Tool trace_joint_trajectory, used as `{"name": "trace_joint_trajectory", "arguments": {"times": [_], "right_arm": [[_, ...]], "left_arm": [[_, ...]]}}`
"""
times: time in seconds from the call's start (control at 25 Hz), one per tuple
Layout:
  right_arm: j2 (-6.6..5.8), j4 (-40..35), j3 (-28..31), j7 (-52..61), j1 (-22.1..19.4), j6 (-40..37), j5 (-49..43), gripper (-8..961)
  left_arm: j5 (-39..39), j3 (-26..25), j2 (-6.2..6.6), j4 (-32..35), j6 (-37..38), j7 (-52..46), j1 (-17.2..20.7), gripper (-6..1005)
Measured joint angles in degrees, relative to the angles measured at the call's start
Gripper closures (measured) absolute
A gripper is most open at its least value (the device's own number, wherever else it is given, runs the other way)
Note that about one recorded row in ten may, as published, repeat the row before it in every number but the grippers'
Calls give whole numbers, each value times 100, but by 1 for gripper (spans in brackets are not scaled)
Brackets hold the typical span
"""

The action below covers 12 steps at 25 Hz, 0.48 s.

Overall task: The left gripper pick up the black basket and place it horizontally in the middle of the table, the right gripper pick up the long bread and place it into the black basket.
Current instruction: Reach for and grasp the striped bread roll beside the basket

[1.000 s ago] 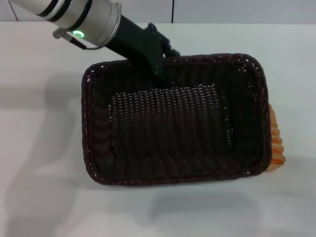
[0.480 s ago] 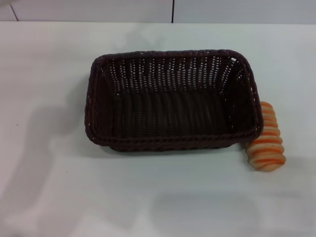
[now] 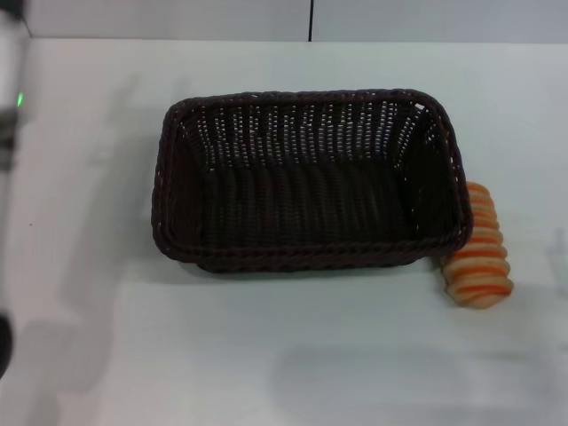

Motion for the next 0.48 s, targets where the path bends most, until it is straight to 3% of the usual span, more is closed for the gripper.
{"name": "trace_joint_trajectory", "arguments": {"times": [0.16, 0.36, 0.48], "right_arm": [[0, 57, -317, -12, 191, 390, -6, 130], [4, 137, -556, -14, 466, 1016, -14, 145], [5, 154, -587, -15, 573, 1316, -15, 154]], "left_arm": [[184, -588, -17, 1605, 873, -2546, -51, 197], [157, -820, -28, 2770, 1088, -3169, -395, 197], [173, -818, -30, 2962, 1152, -3084, -456, 197]]}}
